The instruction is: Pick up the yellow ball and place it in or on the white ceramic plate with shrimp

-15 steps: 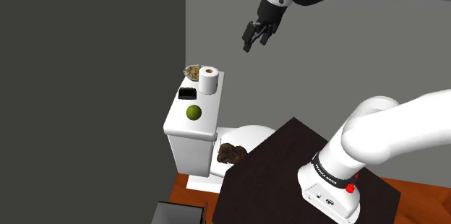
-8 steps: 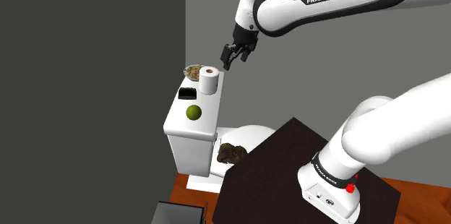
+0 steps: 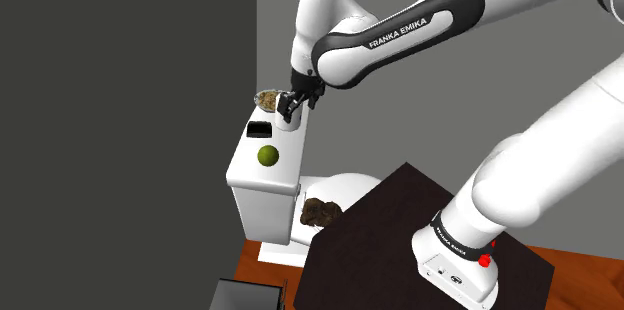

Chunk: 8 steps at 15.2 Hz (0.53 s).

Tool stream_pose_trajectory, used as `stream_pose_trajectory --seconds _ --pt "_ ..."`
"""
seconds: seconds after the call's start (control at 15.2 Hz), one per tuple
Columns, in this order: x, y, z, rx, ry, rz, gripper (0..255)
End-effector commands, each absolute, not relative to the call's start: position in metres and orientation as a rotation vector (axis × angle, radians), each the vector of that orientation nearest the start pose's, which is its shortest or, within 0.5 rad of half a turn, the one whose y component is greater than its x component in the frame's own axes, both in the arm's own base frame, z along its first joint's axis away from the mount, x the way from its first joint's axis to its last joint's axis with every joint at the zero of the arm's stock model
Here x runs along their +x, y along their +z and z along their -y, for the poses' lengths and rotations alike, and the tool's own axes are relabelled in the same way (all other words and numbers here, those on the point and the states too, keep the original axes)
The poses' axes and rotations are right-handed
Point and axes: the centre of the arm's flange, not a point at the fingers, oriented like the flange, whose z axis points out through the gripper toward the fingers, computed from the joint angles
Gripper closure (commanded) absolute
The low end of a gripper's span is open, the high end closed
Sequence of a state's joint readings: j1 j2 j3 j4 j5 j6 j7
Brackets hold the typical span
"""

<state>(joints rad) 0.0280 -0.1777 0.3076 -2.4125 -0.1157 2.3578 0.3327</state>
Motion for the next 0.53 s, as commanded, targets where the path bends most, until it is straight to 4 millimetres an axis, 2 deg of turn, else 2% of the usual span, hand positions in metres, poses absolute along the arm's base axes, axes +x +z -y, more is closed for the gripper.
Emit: stream_pose_trajectory --seconds 0.0,0.46 --pt "0.46 0.363 -0.17 -3.23 -0.231 0.133 0" --pt "0.49 0.285 -0.215 -3.25 -0.176 0.157 0"
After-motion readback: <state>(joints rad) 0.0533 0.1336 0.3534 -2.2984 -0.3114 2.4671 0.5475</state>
